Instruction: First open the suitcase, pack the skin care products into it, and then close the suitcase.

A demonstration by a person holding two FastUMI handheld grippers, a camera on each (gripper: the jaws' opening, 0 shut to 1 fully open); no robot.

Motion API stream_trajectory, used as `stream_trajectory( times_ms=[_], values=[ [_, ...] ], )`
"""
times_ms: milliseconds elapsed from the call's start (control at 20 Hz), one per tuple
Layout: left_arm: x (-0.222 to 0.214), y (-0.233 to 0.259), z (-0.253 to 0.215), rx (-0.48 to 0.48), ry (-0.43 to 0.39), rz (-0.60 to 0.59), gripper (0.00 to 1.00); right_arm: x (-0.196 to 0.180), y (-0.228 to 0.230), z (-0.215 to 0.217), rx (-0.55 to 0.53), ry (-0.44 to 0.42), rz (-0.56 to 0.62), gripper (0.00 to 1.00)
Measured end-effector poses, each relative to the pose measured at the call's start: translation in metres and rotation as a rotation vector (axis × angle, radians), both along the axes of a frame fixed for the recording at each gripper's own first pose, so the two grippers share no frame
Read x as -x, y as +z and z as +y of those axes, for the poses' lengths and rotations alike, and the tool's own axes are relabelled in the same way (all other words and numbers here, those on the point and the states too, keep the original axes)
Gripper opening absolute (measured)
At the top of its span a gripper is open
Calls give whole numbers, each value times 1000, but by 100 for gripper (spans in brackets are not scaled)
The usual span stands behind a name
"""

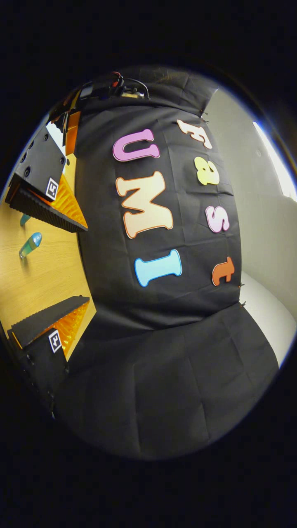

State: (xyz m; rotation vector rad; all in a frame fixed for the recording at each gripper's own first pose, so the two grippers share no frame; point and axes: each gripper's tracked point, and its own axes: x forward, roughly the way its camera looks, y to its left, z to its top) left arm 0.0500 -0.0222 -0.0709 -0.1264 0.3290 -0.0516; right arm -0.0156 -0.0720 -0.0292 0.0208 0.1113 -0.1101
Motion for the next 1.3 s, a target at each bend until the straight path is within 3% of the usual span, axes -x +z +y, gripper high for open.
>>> stream_trajectory(
  times_ms=[200, 800, 1000, 1300],
  values=[
    [-19, -24, 4, -18, -13, 145, 94, 0, -13, 3, -16, 28, 34, 97],
    [-41, -122, 14, -99, 38, 764, 92, 4, -37, 2, -51, 60, 88, 98],
    [-44, -146, 12, -95, 73, 904, 86, 8, -41, -5, -2, 59, 99, 97],
    [-52, -165, 23, -204, 90, 1024, 77, 14, -40, -17, 41, 58, 103, 97]
  ],
)
